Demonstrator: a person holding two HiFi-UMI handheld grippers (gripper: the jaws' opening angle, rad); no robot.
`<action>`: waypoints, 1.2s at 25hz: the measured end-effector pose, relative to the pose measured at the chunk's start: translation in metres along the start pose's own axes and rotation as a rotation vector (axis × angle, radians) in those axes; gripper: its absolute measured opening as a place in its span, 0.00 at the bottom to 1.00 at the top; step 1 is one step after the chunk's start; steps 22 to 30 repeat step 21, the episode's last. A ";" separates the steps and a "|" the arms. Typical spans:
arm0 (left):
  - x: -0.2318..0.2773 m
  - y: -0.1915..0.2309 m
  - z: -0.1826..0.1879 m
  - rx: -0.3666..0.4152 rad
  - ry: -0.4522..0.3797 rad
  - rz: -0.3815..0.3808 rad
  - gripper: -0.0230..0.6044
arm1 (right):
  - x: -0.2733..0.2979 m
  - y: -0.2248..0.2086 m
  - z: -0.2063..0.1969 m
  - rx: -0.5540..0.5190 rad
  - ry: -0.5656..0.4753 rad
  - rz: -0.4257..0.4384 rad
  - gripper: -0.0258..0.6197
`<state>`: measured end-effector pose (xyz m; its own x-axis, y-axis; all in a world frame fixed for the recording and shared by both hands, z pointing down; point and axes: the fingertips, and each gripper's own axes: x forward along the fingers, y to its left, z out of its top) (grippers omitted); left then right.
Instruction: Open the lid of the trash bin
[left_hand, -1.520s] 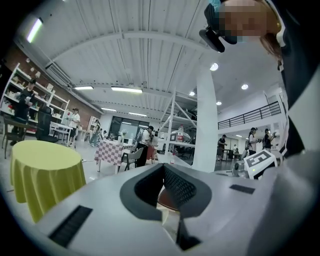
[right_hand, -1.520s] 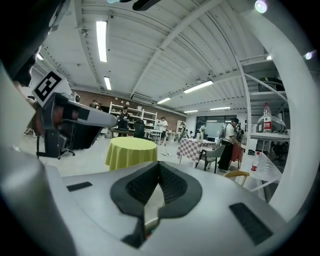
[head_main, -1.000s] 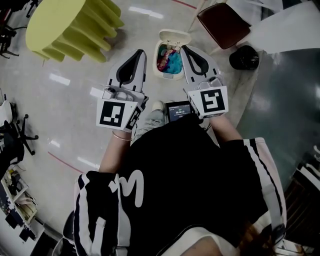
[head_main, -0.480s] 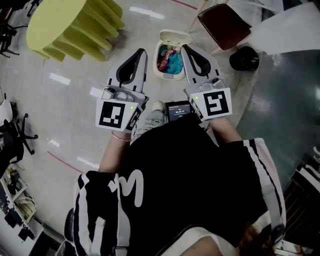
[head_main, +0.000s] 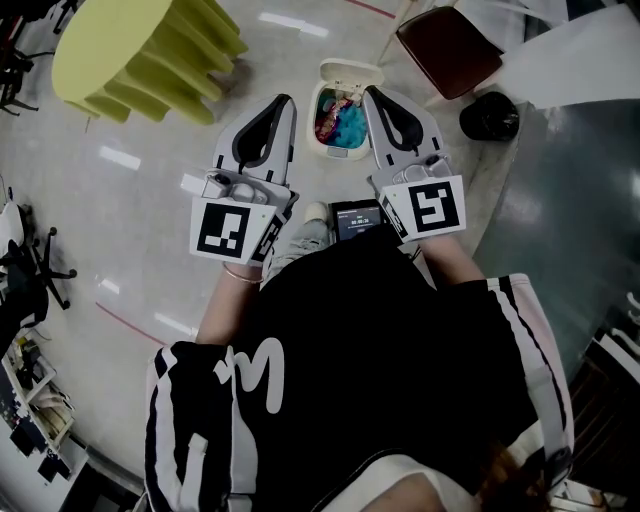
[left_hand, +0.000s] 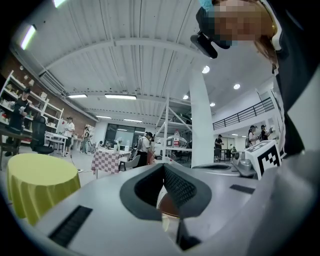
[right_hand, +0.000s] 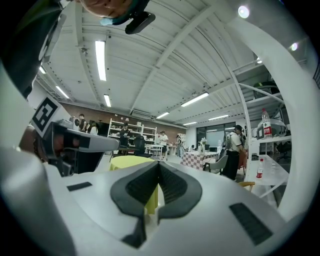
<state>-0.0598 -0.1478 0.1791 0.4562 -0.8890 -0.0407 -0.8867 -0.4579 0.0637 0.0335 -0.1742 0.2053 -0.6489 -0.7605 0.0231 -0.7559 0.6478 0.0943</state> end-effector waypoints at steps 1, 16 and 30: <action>0.000 0.000 0.000 0.000 0.000 -0.001 0.05 | 0.000 0.000 0.000 0.001 -0.001 0.000 0.04; -0.001 0.001 0.001 -0.004 -0.014 -0.004 0.05 | -0.002 0.003 0.005 0.004 -0.012 -0.001 0.04; -0.002 0.005 0.000 -0.007 -0.017 -0.004 0.05 | 0.000 0.006 0.004 0.007 -0.009 -0.006 0.04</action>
